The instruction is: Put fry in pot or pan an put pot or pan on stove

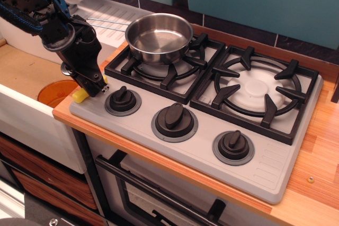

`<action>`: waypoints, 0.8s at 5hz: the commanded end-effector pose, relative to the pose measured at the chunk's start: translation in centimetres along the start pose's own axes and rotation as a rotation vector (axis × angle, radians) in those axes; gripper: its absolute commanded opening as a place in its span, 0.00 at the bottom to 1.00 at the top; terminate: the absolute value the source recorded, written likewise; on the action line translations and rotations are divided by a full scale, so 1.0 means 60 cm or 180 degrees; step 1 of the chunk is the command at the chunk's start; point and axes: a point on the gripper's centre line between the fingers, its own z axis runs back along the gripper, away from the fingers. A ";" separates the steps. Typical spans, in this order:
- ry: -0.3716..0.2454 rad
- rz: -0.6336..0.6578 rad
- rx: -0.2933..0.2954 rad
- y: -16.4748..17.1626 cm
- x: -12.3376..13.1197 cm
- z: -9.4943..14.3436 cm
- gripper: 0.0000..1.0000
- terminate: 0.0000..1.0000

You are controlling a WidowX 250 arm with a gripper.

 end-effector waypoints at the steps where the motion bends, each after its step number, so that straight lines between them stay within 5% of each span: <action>1: 0.0058 0.0033 0.0037 0.009 0.027 0.053 0.00 0.00; 4: 0.0585 0.0319 -0.0087 -0.027 0.121 0.210 0.00 0.00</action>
